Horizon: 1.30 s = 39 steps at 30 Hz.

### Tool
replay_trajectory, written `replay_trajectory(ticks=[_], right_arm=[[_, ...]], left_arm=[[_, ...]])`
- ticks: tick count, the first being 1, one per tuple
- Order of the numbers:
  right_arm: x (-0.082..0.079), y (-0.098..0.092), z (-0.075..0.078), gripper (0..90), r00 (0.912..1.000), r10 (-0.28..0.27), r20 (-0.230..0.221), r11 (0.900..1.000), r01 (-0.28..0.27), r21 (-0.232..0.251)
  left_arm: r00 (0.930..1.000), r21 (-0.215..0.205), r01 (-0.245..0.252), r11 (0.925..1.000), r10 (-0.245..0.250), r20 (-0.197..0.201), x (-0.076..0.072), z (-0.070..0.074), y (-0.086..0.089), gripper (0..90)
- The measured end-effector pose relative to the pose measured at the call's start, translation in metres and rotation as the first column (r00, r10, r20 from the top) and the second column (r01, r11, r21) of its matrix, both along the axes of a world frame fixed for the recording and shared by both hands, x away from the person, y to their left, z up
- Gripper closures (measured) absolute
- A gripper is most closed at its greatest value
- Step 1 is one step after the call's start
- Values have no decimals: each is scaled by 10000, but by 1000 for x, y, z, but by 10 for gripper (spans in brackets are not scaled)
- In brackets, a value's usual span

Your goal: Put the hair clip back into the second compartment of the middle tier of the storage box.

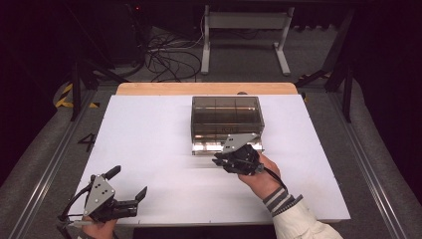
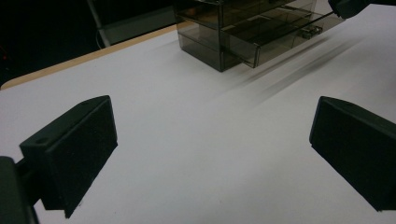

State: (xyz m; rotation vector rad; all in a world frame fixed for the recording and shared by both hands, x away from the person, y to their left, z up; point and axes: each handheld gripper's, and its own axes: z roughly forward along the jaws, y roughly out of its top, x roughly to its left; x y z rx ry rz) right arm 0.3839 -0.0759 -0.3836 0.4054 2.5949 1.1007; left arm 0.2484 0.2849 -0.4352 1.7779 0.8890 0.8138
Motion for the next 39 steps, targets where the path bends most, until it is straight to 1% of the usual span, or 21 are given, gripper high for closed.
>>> replay_trajectory(ticks=[6,8,16,18,19,22,26,28,30,32,33,35,36,39], right_arm=[[7,-2,4,787,9998,-205,63,9998,205,3],[11,-2,4,787,9990,-453,-33,9990,453,66],[21,-4,4,787,9976,-677,-129,9976,679,124],[24,-4,6,787,9970,-768,-60,9970,769,108],[26,-4,6,787,9970,-776,35,9970,776,26],[28,-4,6,787,9967,-810,57,9967,809,29],[36,-6,6,787,9949,-1006,45,9949,1006,47],[37,-6,6,787,9943,-1064,62,9943,1064,21],[42,-7,6,787,9924,-1228,5,9924,1228,10],[44,-7,6,788,9921,-1252,-19,9921,1252,3],[47,-8,5,787,9898,-1416,-171,9899,1416,-25],[49,-9,5,787,9895,-1437,-183,9896,1437,-36],[52,-10,3,788,9876,-1554,-206,9878,1553,-60],[55,-11,2,787,9859,-1645,-295,9864,1643,-71]], left_arm=[[10000,-2,10,10000,-10,-11,0,0,0,16],[10000,11,-1,10000,1,-1,0,0,0,16],[10000,-42,2,10000,-2,-15,0,0,0,17],[10000,-47,-1,10000,1,-15,0,0,0,17],[10000,-52,-3,10000,3,-13,0,0,0,17],[10000,-87,12,10000,-12,-24,0,0,0,17],[10000,-85,13,10000,-13,-43,1,0,0,17],[10000,-95,-6,10000,6,-29,1,0,0,17],[10000,-98,-8,10000,7,-26,1,0,0,18],[10000,-99,-4,10000,3,-41,1,0,0,17],[10000,-93,15,10000,-16,-45,1,0,0,17],[10000,-88,18,10000,-18,-45,1,0,0,17],[10000,-84,14,10000,-14,-46,1,0,0,17],[10000,-89,19,10000,-20,-46,1,0,0,17]])
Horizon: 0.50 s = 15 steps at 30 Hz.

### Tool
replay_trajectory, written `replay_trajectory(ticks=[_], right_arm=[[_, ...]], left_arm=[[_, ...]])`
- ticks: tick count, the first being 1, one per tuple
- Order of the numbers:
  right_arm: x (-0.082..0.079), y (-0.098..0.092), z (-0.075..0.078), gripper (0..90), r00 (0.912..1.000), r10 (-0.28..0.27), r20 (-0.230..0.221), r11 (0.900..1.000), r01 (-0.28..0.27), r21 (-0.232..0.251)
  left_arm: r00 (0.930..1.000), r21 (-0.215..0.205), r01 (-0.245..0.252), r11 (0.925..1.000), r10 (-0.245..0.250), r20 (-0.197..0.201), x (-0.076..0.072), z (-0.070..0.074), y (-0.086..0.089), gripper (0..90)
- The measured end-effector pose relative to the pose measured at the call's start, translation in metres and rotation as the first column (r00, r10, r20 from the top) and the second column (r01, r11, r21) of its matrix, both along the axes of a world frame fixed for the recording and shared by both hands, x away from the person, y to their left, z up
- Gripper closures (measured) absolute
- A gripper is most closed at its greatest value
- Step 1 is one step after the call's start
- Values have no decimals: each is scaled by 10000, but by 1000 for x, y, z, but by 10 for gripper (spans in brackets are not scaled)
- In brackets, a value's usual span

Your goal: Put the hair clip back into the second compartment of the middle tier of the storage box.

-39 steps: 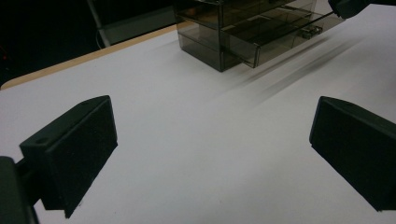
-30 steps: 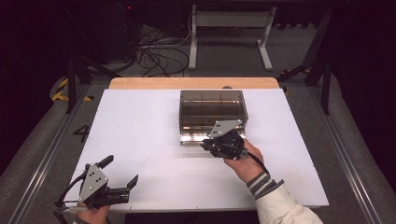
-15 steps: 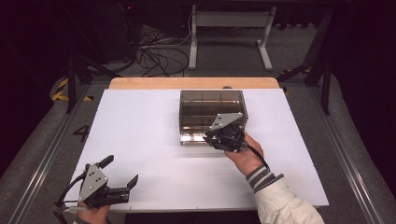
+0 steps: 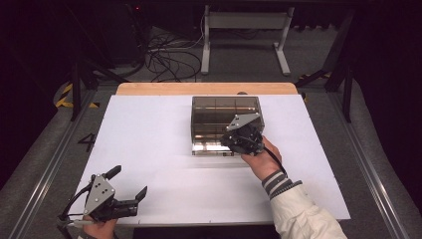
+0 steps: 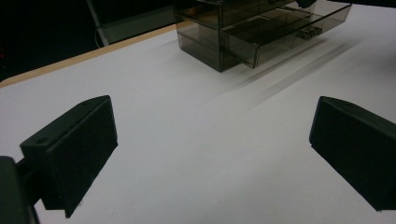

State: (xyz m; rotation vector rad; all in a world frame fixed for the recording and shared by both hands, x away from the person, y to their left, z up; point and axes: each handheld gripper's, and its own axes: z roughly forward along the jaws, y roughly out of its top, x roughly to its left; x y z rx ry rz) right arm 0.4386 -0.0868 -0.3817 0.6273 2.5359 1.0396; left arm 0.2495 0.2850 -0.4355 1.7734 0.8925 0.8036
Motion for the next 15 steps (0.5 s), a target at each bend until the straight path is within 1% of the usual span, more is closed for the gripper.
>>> replay_trajectory(ticks=[5,6,9,11,15], right_arm=[[8,-2,-4,787,9996,-268,-94,9996,267,-71],[8,-2,-4,787,9993,-338,-171,9994,337,-20],[11,-2,-6,787,9990,-412,-146,9991,410,-121],[12,-2,-7,787,9985,-519,-198,9986,518,-57],[14,-2,-8,787,9981,-587,-178,9982,584,-150]], left_arm=[[10000,2,-3,10000,3,1,0,0,0,17],[10000,2,-5,10000,5,4,0,0,0,17],[10000,5,-7,10000,7,2,0,0,0,17],[10000,9,-8,10000,8,7,0,0,0,17],[10000,-14,-7,10000,7,-6,0,0,0,17]])
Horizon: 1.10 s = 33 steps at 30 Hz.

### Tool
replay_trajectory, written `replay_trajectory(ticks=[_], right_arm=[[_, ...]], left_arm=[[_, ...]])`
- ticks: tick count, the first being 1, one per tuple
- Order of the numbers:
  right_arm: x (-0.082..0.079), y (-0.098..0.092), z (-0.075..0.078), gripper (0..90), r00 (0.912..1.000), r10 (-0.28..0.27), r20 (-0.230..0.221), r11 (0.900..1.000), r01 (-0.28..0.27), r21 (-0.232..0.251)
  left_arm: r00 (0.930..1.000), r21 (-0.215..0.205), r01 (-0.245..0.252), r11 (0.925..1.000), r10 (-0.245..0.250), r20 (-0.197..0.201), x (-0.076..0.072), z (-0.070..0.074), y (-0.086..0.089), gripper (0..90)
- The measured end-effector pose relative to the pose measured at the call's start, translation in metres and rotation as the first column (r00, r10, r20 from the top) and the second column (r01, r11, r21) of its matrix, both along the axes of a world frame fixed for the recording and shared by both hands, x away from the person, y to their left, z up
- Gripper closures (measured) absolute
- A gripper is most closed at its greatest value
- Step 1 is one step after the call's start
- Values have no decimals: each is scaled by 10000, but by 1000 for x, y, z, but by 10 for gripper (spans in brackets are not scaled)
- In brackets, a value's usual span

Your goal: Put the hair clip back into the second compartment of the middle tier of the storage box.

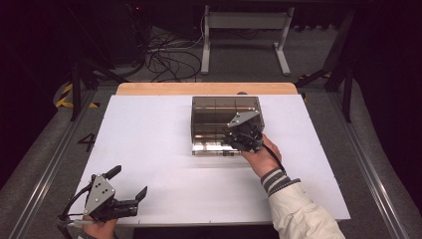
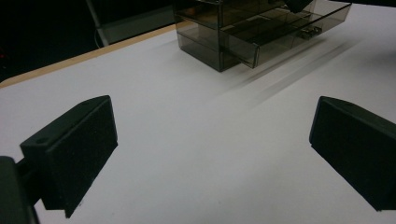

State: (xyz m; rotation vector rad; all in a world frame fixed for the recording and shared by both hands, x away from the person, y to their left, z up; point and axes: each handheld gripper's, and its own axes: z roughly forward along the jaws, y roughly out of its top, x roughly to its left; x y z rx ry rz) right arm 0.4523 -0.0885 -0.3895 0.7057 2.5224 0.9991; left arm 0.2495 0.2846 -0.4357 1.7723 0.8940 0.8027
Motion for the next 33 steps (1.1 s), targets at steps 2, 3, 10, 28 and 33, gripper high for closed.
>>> replay_trajectory(ticks=[2,3,10,28,33], right_arm=[[3,0,-3,787,9998,-197,-96,9997,196,-146],[3,0,-3,787,9998,-197,-96,9997,196,-146],[5,1,-5,787,9997,-195,-163,9996,192,-195],[12,6,-15,787,9987,-322,-389,9975,296,-635],[14,7,-17,787,9986,-320,-419,9960,284,-843]], left_arm=[[10000,13,6,10000,-6,4,0,0,0,17],[10000,35,14,10000,-14,21,0,0,0,17],[10000,41,15,10000,-15,18,0,0,0,17],[10000,19,11,10000,-11,-1,0,0,0,17],[10000,43,21,10000,-21,12,0,0,0,17]])
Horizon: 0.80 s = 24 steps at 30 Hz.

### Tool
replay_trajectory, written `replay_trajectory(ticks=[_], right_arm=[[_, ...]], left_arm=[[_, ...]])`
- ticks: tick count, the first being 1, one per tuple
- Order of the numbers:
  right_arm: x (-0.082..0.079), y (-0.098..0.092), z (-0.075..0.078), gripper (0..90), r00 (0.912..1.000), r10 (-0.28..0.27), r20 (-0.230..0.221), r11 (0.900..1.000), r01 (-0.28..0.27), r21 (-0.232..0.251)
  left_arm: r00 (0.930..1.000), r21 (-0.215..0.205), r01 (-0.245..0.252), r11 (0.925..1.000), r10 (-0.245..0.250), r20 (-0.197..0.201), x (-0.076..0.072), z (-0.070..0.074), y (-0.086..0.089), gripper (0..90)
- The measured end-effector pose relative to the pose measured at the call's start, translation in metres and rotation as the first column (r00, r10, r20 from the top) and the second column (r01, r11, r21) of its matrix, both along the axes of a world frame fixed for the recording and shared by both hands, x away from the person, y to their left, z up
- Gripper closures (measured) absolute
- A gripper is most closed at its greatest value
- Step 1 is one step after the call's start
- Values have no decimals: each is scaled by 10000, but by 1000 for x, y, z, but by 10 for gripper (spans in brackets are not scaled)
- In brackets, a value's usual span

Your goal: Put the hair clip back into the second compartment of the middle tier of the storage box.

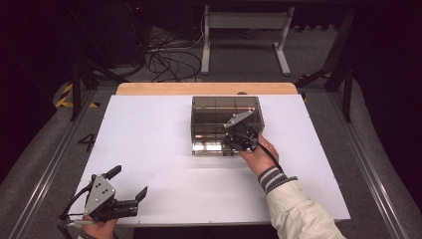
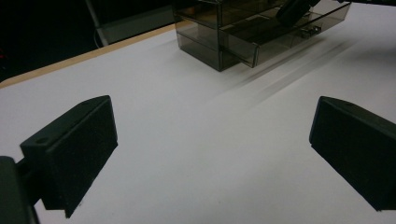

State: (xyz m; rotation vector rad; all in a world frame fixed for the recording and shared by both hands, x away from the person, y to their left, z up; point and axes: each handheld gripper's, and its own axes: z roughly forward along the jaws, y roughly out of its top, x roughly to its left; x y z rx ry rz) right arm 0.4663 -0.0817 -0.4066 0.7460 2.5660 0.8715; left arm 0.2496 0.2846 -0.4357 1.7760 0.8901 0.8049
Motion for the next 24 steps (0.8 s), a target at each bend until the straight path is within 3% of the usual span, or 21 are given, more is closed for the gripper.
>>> replay_trajectory(ticks=[18,24], right_arm=[[2,3,-5,784,9999,-38,-157,9995,34,-298],[2,2,-3,743,9999,50,-113,9998,-52,-192]], left_arm=[[10000,-10,23,10000,-23,-32,0,0,0,17],[10000,-20,17,10000,-17,-36,1,0,0,17]])
